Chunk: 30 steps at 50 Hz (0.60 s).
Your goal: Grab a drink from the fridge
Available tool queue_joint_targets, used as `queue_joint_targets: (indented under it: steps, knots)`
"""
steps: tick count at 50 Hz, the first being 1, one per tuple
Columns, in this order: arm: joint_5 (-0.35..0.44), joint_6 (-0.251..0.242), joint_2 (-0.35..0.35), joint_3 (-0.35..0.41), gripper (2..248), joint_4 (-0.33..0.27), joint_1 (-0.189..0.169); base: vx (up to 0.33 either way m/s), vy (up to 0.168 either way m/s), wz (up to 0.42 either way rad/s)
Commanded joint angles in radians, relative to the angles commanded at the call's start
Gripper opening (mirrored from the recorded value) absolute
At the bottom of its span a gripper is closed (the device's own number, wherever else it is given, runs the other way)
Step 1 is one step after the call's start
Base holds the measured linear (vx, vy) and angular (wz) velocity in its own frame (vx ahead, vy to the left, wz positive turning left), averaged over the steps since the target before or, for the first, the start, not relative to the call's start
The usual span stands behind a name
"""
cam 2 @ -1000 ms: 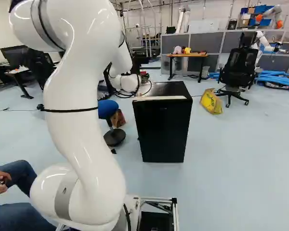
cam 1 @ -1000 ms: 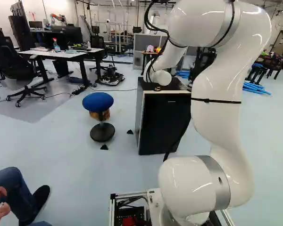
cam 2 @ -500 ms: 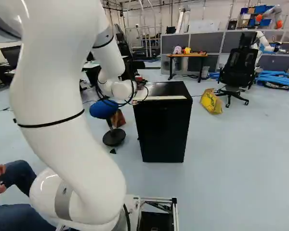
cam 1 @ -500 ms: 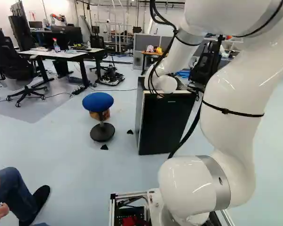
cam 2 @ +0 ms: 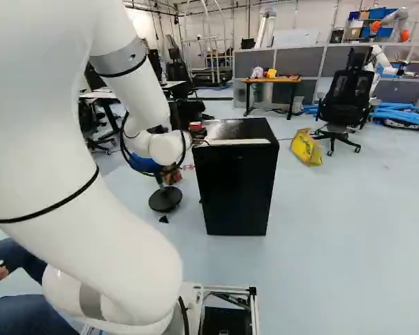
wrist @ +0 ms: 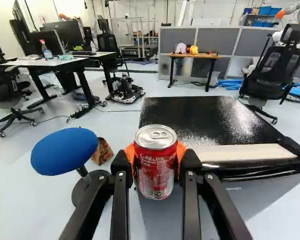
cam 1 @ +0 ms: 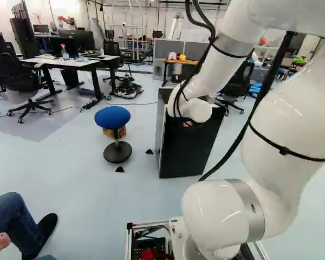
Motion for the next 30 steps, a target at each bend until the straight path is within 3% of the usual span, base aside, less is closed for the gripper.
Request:
queue_joint_targets:
  steps: [30]
  knots:
    - [0.016, 0.0, 0.16, 0.215, 99, -0.001, 0.011, 0.0, 0.0, 0.0]
